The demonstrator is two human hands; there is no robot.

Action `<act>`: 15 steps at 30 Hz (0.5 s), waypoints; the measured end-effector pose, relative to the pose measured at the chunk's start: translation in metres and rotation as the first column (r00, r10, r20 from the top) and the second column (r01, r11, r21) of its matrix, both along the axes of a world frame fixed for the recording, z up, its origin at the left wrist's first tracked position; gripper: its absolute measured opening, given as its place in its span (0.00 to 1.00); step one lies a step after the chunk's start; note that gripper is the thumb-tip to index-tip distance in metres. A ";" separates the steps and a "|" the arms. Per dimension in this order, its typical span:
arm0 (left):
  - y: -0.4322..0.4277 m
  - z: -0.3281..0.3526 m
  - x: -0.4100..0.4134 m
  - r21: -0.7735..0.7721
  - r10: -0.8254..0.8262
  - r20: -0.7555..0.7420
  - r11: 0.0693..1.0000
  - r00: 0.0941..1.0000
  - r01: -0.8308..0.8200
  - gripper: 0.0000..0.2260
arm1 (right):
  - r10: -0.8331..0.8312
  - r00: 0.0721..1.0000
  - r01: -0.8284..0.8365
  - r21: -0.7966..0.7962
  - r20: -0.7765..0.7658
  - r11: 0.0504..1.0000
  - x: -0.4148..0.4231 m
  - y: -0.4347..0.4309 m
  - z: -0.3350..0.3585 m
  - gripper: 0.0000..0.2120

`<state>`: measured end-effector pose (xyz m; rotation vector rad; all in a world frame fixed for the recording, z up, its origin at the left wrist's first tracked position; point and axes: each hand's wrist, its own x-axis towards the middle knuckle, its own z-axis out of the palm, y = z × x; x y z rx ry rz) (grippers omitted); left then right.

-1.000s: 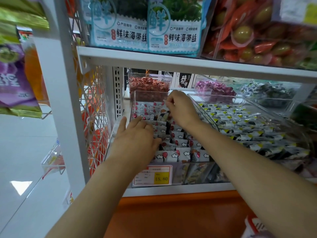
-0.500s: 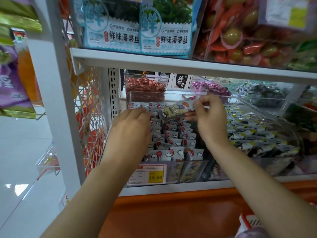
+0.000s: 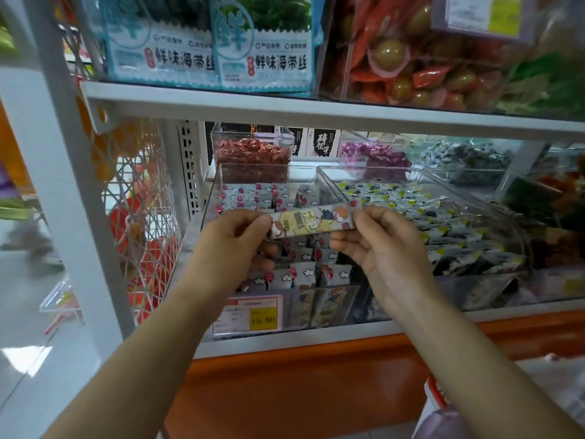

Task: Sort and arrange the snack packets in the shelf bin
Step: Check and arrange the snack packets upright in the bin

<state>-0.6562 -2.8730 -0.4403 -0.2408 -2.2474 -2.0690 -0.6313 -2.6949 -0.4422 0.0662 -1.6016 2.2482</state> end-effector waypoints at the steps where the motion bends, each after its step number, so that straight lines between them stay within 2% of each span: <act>1: 0.000 0.000 0.000 0.051 -0.004 0.024 0.999 1.000 0.003 0.07 | 0.043 0.999 -0.043 -0.038 0.000 0.998 0.001 0.001 0.000 0.04; 5: -0.001 0.003 0.002 0.289 0.011 0.110 0.956 0.994 -0.043 0.10 | 0.180 0.983 -0.175 -0.151 0.022 0.973 0.002 0.004 0.001 0.04; 10: -0.004 0.004 0.005 0.334 0.072 0.132 0.936 0.989 -0.113 0.09 | 0.264 0.962 -0.241 -0.242 0.067 0.940 0.003 0.005 0.003 0.08; 12: -0.004 0.004 0.005 0.380 0.035 0.143 0.921 0.989 -0.088 0.09 | 0.270 0.960 -0.235 -0.296 0.081 0.926 0.003 0.004 0.003 0.10; 15: -0.005 0.004 0.004 0.478 -0.077 0.153 0.878 0.985 -0.005 0.09 | 0.232 0.969 -0.185 -0.368 0.088 0.911 0.000 0.004 0.004 0.04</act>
